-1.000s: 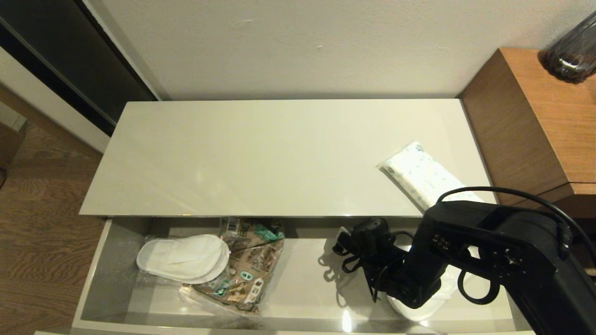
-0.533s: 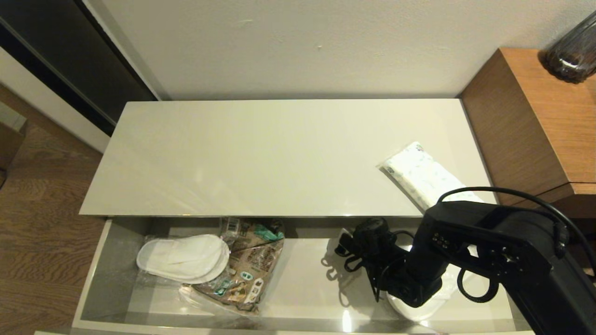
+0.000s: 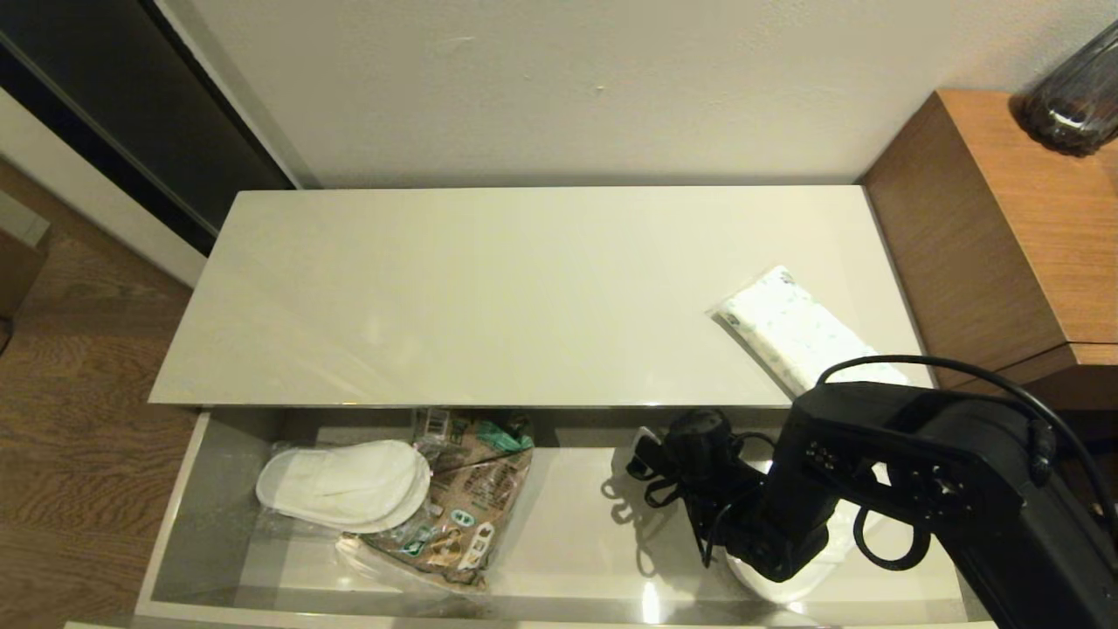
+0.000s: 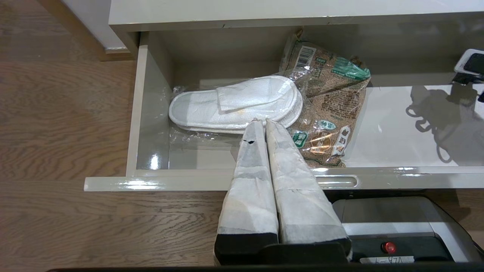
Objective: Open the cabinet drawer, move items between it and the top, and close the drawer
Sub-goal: Close the drawer
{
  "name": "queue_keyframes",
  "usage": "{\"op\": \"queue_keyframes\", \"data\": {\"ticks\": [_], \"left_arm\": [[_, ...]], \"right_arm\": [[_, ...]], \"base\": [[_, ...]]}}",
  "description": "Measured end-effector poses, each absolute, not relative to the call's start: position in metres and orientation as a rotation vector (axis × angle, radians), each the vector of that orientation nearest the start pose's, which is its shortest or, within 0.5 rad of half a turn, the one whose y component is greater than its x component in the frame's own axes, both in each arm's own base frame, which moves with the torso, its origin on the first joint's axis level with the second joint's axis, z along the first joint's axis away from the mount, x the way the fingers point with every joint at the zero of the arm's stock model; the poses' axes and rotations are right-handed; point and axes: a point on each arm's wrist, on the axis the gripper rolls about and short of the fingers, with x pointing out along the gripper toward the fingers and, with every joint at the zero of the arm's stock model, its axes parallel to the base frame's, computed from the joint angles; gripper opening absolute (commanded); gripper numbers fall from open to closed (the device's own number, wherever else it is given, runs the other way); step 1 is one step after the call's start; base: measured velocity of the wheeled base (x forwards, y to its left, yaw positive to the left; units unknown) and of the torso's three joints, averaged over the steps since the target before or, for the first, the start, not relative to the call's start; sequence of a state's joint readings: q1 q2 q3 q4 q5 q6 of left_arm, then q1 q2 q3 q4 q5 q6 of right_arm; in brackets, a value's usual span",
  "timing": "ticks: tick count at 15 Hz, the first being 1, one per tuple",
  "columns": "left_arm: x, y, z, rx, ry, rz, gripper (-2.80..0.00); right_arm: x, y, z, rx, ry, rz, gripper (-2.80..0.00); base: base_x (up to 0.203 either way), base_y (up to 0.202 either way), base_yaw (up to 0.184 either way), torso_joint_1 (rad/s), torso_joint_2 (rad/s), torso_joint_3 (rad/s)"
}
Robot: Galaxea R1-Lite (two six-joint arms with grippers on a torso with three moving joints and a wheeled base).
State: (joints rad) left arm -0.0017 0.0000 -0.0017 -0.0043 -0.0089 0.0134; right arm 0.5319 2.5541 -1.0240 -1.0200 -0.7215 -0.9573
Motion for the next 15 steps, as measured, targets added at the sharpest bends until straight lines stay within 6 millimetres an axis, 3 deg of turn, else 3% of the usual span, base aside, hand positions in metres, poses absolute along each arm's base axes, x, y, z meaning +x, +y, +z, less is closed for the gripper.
{"op": "queue_keyframes", "data": {"ticks": [1, 2, 15], "left_arm": [[-0.0229, -0.0002, 0.0764, 0.013, -0.006, -0.011, -2.8], [-0.0229, -0.0002, 0.0763, 0.014, -0.006, -0.011, -2.8], [-0.0229, -0.0002, 0.0764, 0.014, -0.006, -0.011, -2.8]], "right_arm": [[0.3673, 0.1989, -0.0528, -1.242, 0.466, 0.024, -2.8], [0.3672, 0.1987, -0.0536, -1.251, 0.46, 0.025, 0.0], [0.3661, 0.1935, -0.062, -1.251, 0.456, 0.041, 0.0]], "base": [[0.0, 0.0, 0.0, 0.0, 0.0, 0.0], [0.0, 0.0, 0.0, 0.0, 0.0, 0.0], [0.0, 0.0, 0.0, 0.0, 0.0, 0.0]]}}
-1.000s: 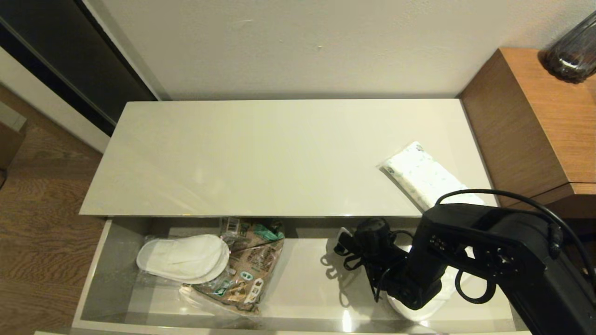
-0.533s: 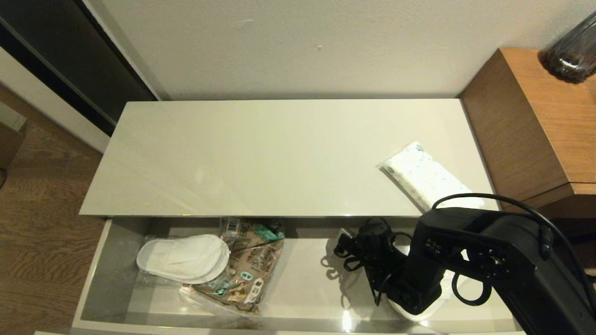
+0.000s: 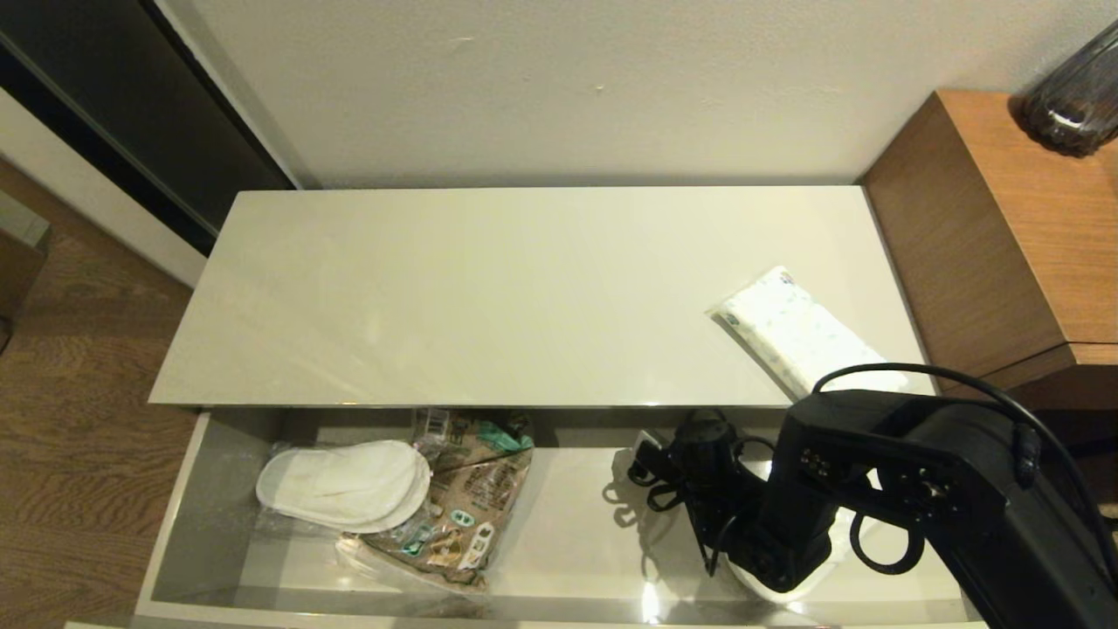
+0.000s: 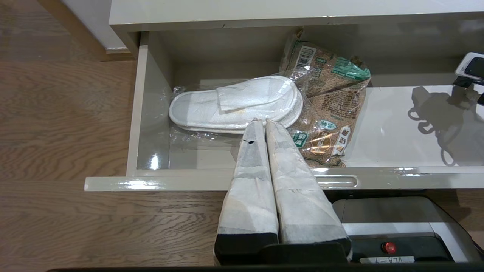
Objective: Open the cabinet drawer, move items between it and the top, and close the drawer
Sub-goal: Close the drawer
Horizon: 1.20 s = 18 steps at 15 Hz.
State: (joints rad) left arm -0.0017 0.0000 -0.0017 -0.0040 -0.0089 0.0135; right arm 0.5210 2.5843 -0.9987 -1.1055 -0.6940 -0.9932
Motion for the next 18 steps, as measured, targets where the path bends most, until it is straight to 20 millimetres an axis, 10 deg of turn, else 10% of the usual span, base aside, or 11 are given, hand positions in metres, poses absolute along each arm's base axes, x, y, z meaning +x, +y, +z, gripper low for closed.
{"op": "queue_keyframes", "data": {"ticks": [18], "left_arm": [[-0.023, 0.0, 0.076, 0.013, -0.006, -0.011, -2.8]], "right_arm": [[0.356, 0.181, -0.063, -1.226, 0.471, 0.144, 0.0]], "base": [[0.0, 0.0, 0.0, 0.0, 0.0, 0.0]]}}
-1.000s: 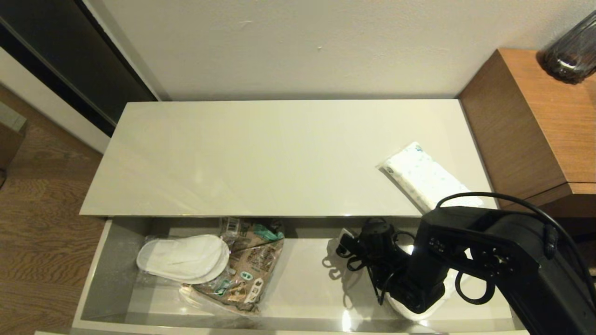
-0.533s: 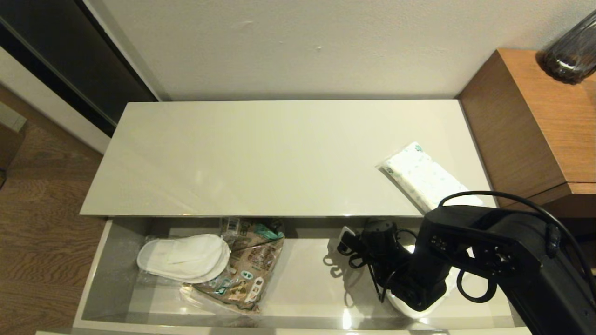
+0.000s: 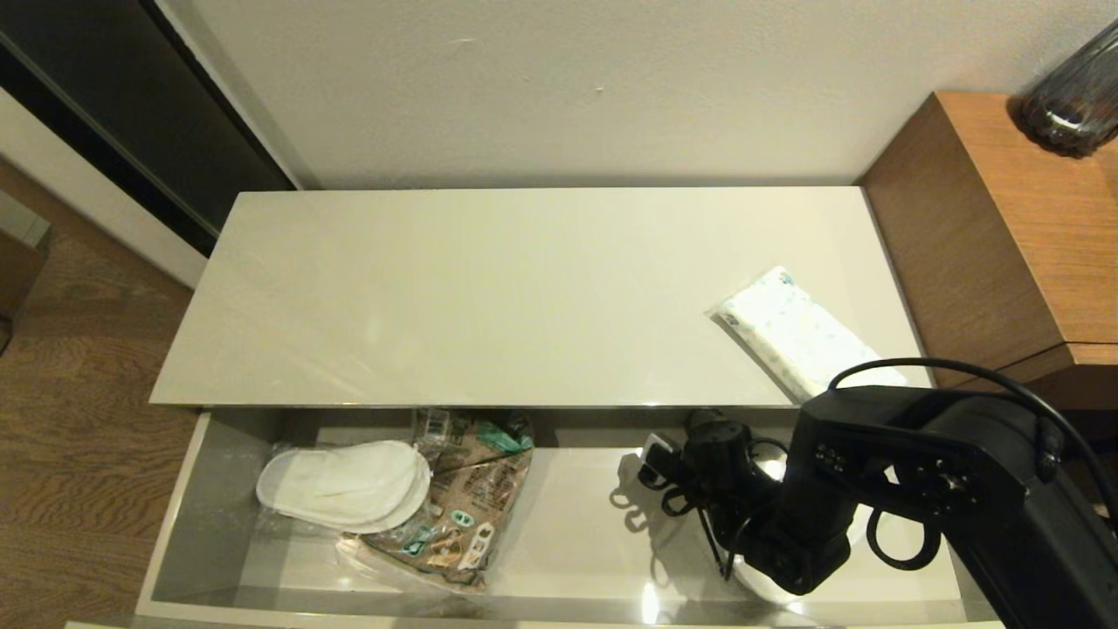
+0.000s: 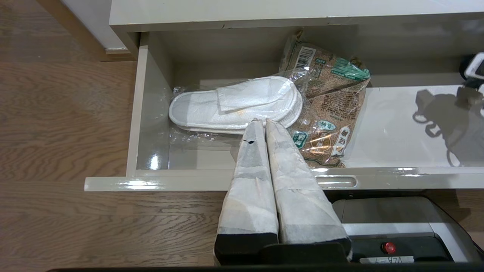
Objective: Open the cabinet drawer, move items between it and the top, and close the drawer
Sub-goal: Close the drawer
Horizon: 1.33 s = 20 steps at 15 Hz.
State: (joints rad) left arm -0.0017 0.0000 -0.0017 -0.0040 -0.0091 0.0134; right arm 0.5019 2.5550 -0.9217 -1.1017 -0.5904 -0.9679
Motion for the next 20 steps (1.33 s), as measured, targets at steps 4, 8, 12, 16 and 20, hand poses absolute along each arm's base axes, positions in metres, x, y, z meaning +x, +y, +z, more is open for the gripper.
{"op": "queue_keyframes", "data": {"ticks": [4, 8, 12, 16, 20], "left_arm": [[-0.0229, -0.0002, 0.0763, 0.013, -0.006, -0.011, -2.8], [-0.0229, -0.0002, 0.0764, 0.014, -0.006, -0.011, -2.8], [-0.0229, -0.0002, 0.0764, 0.014, -0.006, -0.011, -2.8], [-0.0229, -0.0002, 0.0764, 0.013, -0.006, -0.011, -2.8], [-0.0229, -0.0002, 0.0764, 0.014, -0.006, -0.011, -2.8]], "right_arm": [[0.3521, 0.1821, -0.0632, -1.223, 0.466, 0.192, 0.0], [0.3547, 0.1838, -0.0638, -1.222, 0.485, 0.271, 0.0], [0.3597, 0.1857, -0.0599, -1.201, 0.495, 0.298, 0.0], [0.3581, 0.1842, -0.0573, -1.197, 0.527, 0.314, 0.0], [0.3567, 0.1815, -0.0547, -1.199, 0.53, 0.297, 0.0]], "base": [[0.0, 0.0, 0.0, 0.0, 0.0, 0.0], [0.0, 0.0, 0.0, 0.0, 0.0, 0.0], [0.0, 0.0, 0.0, 0.0, 0.0, 0.0], [0.0, 0.0, 0.0, 0.0, 0.0, 0.0], [0.0, 0.0, 0.0, 0.0, 0.0, 0.0]]}}
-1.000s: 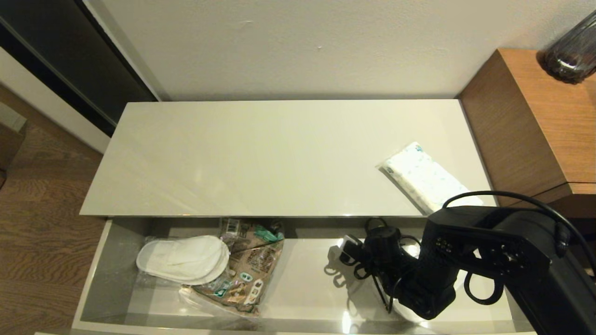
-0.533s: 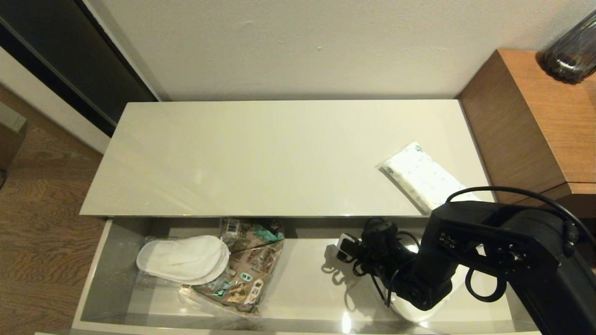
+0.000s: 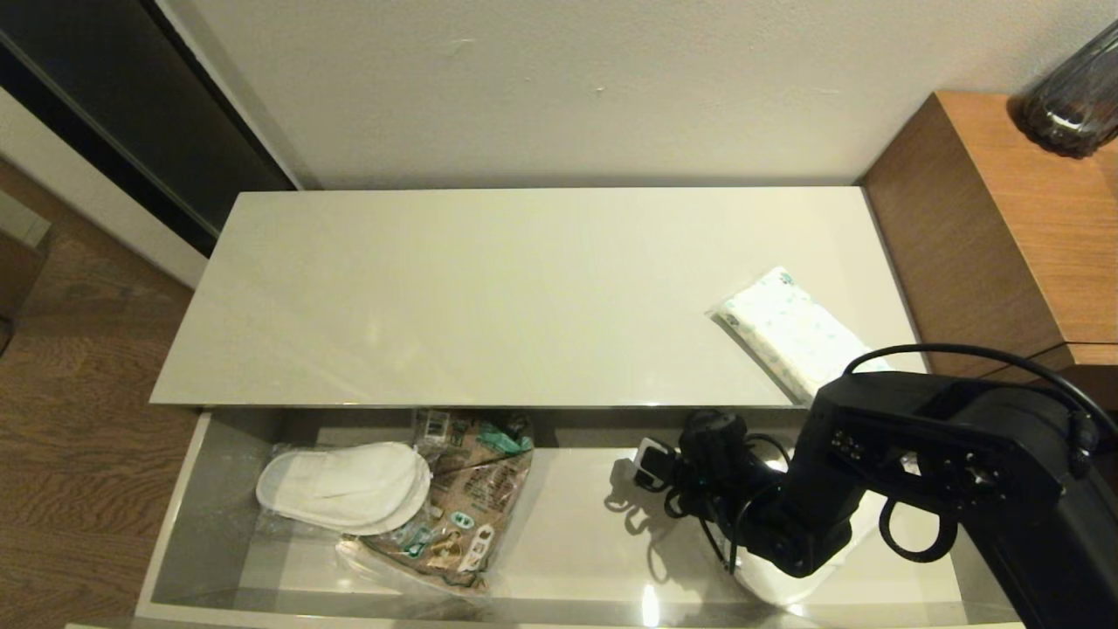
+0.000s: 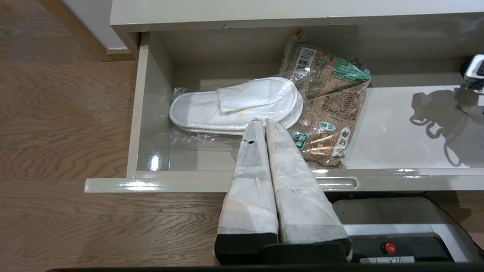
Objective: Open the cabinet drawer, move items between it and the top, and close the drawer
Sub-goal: Close the drawer
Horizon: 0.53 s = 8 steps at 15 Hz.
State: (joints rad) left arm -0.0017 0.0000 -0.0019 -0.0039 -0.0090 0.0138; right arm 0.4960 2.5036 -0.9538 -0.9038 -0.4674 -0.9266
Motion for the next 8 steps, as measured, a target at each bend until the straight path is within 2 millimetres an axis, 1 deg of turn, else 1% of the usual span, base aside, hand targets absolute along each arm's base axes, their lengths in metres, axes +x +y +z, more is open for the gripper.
{"op": "queue_keyframes", "data": {"ticks": [3, 6, 8], "left_arm": [[-0.0229, -0.0002, 0.0764, 0.014, -0.006, -0.011, -2.8], [-0.0229, -0.0002, 0.0764, 0.013, -0.006, -0.011, -2.8], [-0.0229, -0.0002, 0.0763, 0.014, -0.006, -0.011, -2.8]], "right_arm": [[0.3558, 0.1792, -0.0533, -1.204, 0.54, 0.293, 0.0], [0.3535, 0.1755, -0.0518, -1.224, 0.567, 0.239, 0.0], [0.3528, 0.1754, -0.0514, -1.225, 0.57, 0.244, 0.0]], "base": [[0.0, 0.0, 0.0, 0.0, 0.0, 0.0], [0.0, 0.0, 0.0, 0.0, 0.0, 0.0], [0.0, 0.0, 0.0, 0.0, 0.0, 0.0]]}}
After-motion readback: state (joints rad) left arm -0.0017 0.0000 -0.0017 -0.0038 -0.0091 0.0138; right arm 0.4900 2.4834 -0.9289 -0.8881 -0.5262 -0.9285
